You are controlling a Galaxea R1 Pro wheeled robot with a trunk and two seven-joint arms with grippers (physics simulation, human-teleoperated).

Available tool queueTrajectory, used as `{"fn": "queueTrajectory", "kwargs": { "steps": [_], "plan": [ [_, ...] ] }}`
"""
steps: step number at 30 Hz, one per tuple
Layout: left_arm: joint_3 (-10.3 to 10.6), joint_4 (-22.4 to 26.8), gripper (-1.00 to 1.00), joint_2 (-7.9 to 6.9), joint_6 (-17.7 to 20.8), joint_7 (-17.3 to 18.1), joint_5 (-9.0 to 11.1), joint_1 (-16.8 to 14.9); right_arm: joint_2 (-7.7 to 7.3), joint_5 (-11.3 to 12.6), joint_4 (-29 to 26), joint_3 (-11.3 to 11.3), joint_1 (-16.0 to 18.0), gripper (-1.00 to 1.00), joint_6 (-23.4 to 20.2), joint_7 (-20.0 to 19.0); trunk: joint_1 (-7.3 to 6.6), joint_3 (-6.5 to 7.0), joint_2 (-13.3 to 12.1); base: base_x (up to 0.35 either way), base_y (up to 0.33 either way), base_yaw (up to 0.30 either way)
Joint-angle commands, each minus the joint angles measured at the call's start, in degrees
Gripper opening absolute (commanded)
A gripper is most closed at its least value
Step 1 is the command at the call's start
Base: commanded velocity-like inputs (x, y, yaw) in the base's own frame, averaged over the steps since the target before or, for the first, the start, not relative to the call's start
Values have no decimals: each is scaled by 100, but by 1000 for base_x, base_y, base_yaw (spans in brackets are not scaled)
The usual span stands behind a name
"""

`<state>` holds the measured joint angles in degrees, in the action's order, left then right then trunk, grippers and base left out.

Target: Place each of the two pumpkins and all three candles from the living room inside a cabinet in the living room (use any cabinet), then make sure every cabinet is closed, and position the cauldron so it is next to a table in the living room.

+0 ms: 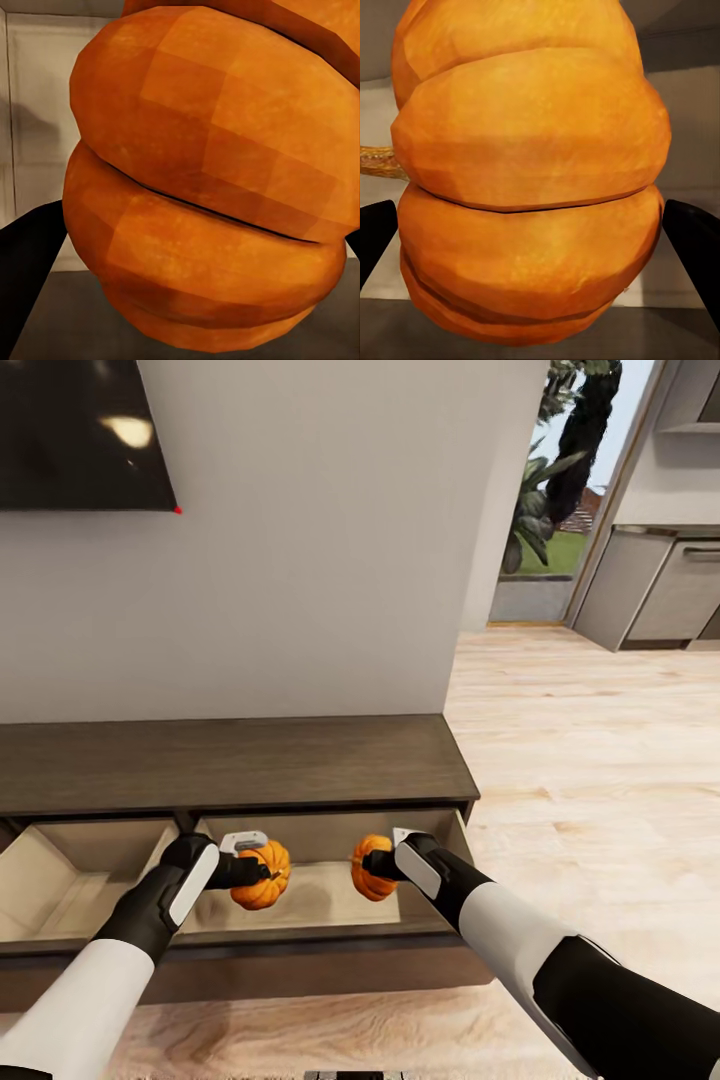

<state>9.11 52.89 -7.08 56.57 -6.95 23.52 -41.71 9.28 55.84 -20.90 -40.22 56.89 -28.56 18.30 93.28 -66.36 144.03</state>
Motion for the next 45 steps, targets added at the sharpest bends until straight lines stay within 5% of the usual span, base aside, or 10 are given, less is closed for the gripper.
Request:
{"fn": "queueTrajectory", "kwargs": {
  "steps": [1, 13, 30, 31, 45],
  "plan": [
    [21, 26, -100, -11, 13, -62, 64, -4, 0, 58, -11, -45, 6, -100, 22, 56, 1, -28, 4, 0, 0, 0],
    [20, 54, -100, -22, 12, -28, 82, -4, 12, 45, -11, -55, 6, -100, 199, 52, 32, -294, 20, 0, 0, 0],
    [12, 55, -100, -13, 3, -18, 67, -4, 21, 28, -11, -65, 6, -100, 327, 65, 32, -294, 20, 0, 0, 0],
    [12, 55, 100, -16, 3, -18, 72, -4, 21, 29, -7, -65, 6, 100, 326, 67, 32, -294, 20, 0, 0, 0],
    [1, 169, 100, -39, 4, -17, 108, -4, 21, 41, -2, -65, 6, 100, 316, 69, 32, -294, 20, 0, 0, 0]
  ]
}}
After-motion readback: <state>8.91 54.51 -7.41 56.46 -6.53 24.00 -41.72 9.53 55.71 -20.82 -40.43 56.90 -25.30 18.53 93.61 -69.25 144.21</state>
